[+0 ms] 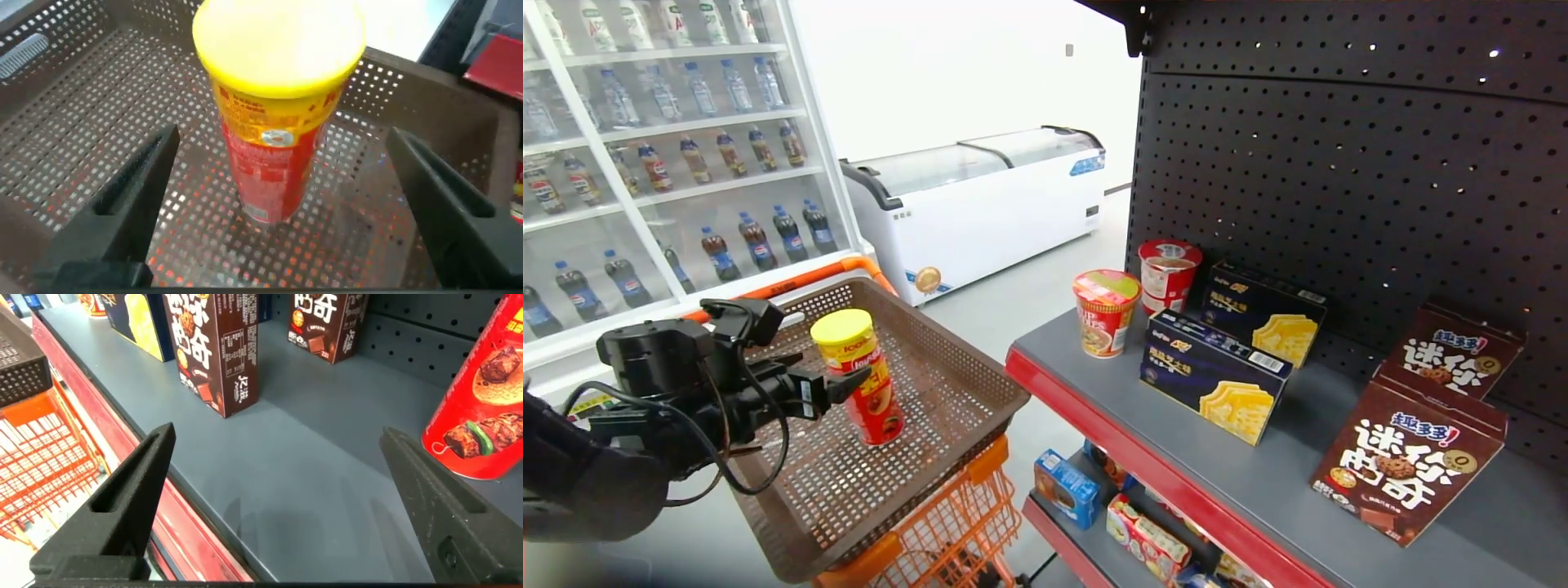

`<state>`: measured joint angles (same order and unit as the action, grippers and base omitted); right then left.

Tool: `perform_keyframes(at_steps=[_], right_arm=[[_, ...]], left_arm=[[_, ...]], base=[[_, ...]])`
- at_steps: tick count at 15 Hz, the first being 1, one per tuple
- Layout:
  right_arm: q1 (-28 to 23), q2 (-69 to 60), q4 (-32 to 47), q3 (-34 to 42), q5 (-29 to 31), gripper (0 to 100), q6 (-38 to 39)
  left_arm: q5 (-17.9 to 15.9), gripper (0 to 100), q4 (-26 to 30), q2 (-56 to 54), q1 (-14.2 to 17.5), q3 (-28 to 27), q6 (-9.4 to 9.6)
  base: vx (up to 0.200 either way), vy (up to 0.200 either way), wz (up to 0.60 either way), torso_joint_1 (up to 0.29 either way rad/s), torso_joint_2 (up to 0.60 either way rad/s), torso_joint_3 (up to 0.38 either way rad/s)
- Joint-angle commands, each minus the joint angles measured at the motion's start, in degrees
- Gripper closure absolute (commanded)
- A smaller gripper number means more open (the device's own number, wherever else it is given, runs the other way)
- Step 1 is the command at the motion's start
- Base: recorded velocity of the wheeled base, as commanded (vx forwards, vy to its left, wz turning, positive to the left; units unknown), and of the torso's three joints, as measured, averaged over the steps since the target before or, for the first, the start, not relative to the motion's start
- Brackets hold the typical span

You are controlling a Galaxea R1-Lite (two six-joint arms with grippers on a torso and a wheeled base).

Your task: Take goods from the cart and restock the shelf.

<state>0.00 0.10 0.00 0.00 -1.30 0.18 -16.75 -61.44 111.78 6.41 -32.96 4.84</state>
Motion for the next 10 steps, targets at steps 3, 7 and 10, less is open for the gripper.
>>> perform_keyframes(at_steps=[3,7,10], right_arm=[[0.0,0.0,0.0,0.0,0.0,0,0.0],[0.1,0.0,0.0,0.0,0.0,0,0.0],[0.0,0.0,0.0,0.0,0.0,0,0.0]], left_arm=[[0.0,0,-4.2,10.9,-0.3,-5.1,0.26],[0.1,0,-4.9,15.6,-2.0,-12.1,0.26],[-0.1,0,-4.1,16.3,-2.5,-12.3,0.26]], base=[[0.000,0.000,0.00,0.000,0.00,0.000],[0.000,0.000,0.00,0.000,0.00,0.000],[0.000,0.000,0.00,0.000,0.00,0.000]])
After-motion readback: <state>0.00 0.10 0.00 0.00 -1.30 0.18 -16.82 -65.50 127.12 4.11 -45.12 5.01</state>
